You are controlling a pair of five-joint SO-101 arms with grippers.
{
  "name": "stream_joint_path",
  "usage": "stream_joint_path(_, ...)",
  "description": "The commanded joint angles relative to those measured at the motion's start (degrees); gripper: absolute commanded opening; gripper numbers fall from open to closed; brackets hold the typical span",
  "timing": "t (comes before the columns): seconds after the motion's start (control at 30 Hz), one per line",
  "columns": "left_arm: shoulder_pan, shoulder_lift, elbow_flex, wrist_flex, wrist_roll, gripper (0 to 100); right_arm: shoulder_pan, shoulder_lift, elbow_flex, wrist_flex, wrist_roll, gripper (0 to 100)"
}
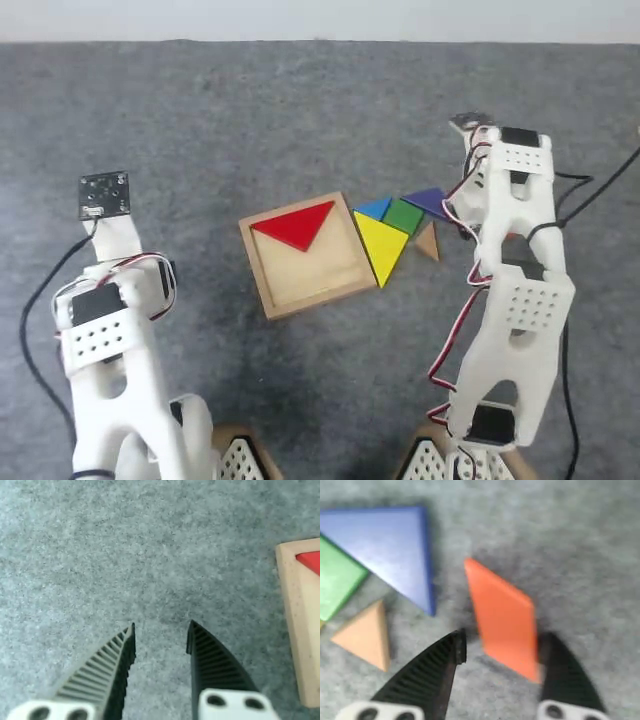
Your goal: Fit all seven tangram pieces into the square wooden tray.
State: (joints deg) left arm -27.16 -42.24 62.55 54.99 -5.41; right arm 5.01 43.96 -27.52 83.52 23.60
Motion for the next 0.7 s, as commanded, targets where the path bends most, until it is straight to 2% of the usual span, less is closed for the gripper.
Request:
stream_joint_path(0.0,0.2,-0.1,-0.6,-1.3,0.4,17,0.6,-0.4,-0.4,4.1,-1.0,5.7)
stream_joint_path(0.07,0.2,-0.1,-0.6,-1.3,0.4,17,0.7,-0.4,-0.4,8.2,-3.4,6.7)
stream_joint_path(0.17,0.2,-0.1,-0.6,-1.3,0.4,17,1.5,-0.4,-0.4,13.6,-11.7,6.6)
stream_joint_path(0.3,0.3,-0.1,-0.5,-1.3,0.4,17,6.7,-0.9,-0.4,14.5,-19.6,6.5)
stream_joint_path(0.5,0.3,-0.1,-0.5,-1.3,0.4,17,16.7,-0.9,-0.4,8.7,-20.8,5.2)
stream_joint_path(0.67,0.4,-0.1,-0.5,-1.3,0.4,17,18.9,-0.7,-0.4,8.0,-16.3,9.3)
